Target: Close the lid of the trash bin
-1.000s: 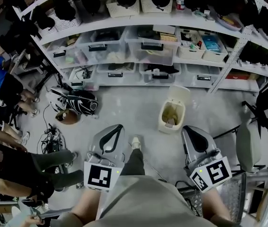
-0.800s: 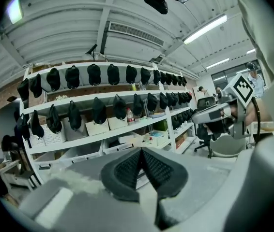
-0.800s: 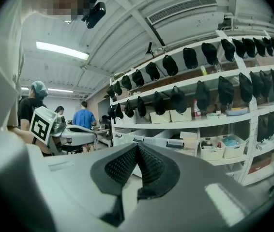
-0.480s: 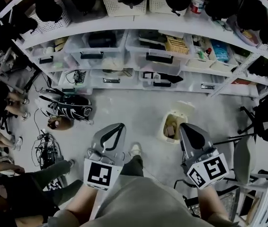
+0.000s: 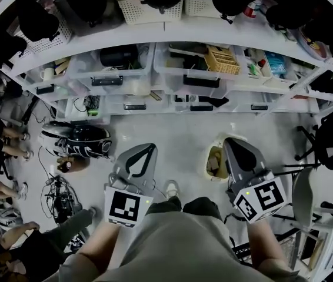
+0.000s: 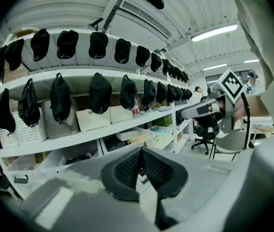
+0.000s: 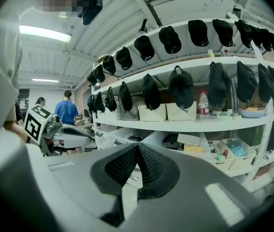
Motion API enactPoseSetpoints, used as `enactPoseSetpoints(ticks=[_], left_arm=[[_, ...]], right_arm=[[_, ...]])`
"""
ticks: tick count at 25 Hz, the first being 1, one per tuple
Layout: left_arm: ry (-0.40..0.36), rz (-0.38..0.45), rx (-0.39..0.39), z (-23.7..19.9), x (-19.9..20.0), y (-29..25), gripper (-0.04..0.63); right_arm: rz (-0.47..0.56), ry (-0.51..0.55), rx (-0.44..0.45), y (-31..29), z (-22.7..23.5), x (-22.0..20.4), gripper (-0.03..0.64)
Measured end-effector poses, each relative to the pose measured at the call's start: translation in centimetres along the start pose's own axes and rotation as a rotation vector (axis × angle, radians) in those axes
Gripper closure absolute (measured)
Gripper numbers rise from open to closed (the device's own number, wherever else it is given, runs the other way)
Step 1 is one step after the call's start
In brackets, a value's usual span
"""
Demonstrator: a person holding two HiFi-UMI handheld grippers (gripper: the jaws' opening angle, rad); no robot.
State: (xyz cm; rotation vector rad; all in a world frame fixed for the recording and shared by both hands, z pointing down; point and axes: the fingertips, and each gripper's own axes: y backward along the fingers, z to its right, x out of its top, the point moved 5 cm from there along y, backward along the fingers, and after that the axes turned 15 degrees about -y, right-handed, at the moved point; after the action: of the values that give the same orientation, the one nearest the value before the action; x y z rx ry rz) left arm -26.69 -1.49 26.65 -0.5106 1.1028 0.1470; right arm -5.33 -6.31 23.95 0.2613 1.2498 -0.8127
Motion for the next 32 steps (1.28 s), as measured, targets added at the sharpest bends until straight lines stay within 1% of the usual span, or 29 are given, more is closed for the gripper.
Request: enactPoseSetpoints(ticks=[2, 5, 7, 10, 13, 15, 19, 23, 28, 32], left_arm=[[-0.002, 0.006, -0.008, -0.5, 0.2, -0.6, 0.594], [-0.030, 0.014, -0.011, -1.2, 0.5, -1.5, 0.594], [-0.019, 0.010, -0.006, -1.5, 0.5, -2.3, 0.594], [-0.054, -0.001, -0.018, -2.1, -0.1, -3.8, 0.594], [-0.009, -0.014, -0.033, -2.0, -0.9, -6.1, 0.594], [-0.004, -0.023, -0.048, -1.5, -1.0, -8.1, 0.594], [-0.033, -0.026, -0.094, 0.4, -0.6, -12.7, 0.594], [-0.039, -0.036, -0.162, 3.2, -0.9, -17.5, 0.594], [-0.009, -0.071, -0.247, 7.0, -2.5, -23.6, 0.594], [0.022, -0.084, -0.295, 10.1, -4.3, -28.1, 0.594]], right_arm=[[-0.003, -0.003, -0.005, -0.7, 0.2, 0.2, 0.614], [-0.013, -0.008, -0.006, -1.4, 0.7, 0.2, 0.614], [-0.022, -0.021, -0.006, -1.9, 1.5, 0.0, 0.614], [-0.037, -0.039, -0.017, -2.8, 3.4, -0.3, 0.614], [-0.049, -0.059, -0.042, -3.7, 6.2, -0.8, 0.614], [-0.056, -0.080, -0.065, -4.1, 8.5, -1.3, 0.614], [-0.086, -0.136, -0.117, -4.8, 13.9, -3.0, 0.614], [-0.133, -0.214, -0.187, -5.1, 19.6, -5.8, 0.614], [-0.211, -0.286, -0.257, -6.6, 26.2, -10.2, 0.614], [-0.285, -0.333, -0.297, -7.6, 30.6, -14.4, 0.614]])
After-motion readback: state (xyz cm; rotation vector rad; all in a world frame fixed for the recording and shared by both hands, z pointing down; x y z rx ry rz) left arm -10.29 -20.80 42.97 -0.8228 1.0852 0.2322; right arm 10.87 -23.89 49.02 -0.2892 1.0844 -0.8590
